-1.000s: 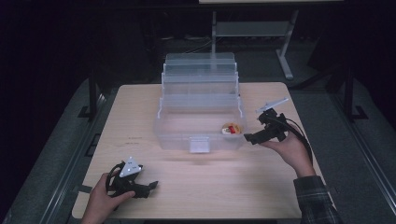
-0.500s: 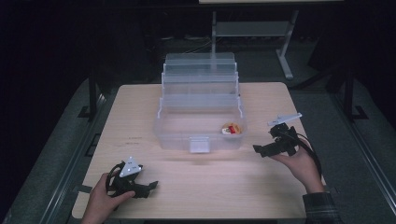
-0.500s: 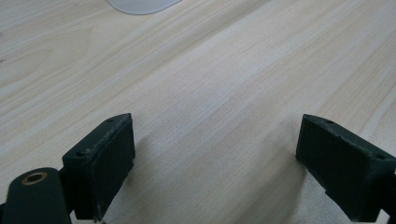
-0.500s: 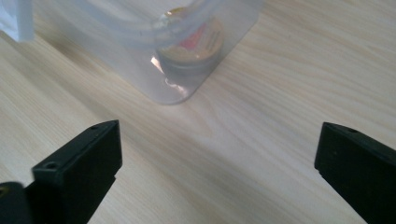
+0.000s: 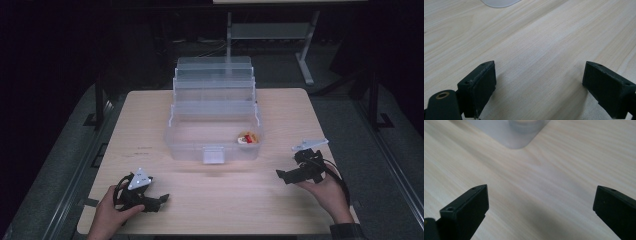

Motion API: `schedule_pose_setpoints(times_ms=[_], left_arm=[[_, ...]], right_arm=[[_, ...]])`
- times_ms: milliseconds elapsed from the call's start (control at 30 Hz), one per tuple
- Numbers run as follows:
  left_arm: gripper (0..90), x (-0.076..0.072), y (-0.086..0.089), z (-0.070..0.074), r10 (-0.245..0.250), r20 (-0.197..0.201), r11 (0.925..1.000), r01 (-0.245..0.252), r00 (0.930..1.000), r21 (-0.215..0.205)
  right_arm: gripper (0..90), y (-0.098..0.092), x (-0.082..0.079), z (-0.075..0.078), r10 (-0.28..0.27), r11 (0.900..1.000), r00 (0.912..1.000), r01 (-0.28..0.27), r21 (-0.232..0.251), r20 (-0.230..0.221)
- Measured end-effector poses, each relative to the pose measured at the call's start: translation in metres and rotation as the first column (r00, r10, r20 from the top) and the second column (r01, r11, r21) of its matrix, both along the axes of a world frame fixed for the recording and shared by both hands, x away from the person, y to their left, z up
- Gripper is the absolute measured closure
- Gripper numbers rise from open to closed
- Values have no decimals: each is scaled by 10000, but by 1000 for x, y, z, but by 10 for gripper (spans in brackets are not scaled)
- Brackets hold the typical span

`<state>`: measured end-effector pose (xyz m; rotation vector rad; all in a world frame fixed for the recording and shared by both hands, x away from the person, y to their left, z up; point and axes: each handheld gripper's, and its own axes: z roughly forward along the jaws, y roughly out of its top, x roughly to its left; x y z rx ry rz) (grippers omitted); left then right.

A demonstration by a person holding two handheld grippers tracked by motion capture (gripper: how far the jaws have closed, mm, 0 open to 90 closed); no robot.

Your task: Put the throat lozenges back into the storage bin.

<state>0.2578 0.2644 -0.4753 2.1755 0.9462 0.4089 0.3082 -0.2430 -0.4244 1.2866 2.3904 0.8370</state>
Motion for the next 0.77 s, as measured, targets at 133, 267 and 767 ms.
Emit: schedule_pose_setpoints(times_ms=[133, 267, 767], left_arm=[[108, 0, 0, 0, -20, -5, 10000, 20, 10000, 24], [108, 0, 0, 0, -11, -21, 10000, 11, 10000, 26], [108, 0, 0, 0, -28, -3, 10000, 28, 10000, 45]], right_arm=[[0, -4, -9, -9, -77, 10000, 10000, 77, -2, -8], [0, -10, -18, -17, -188, 9998, 9998, 188, 24, -40], [0, -24, -37, -39, -479, 9988, 9988, 478, -120, -90]])
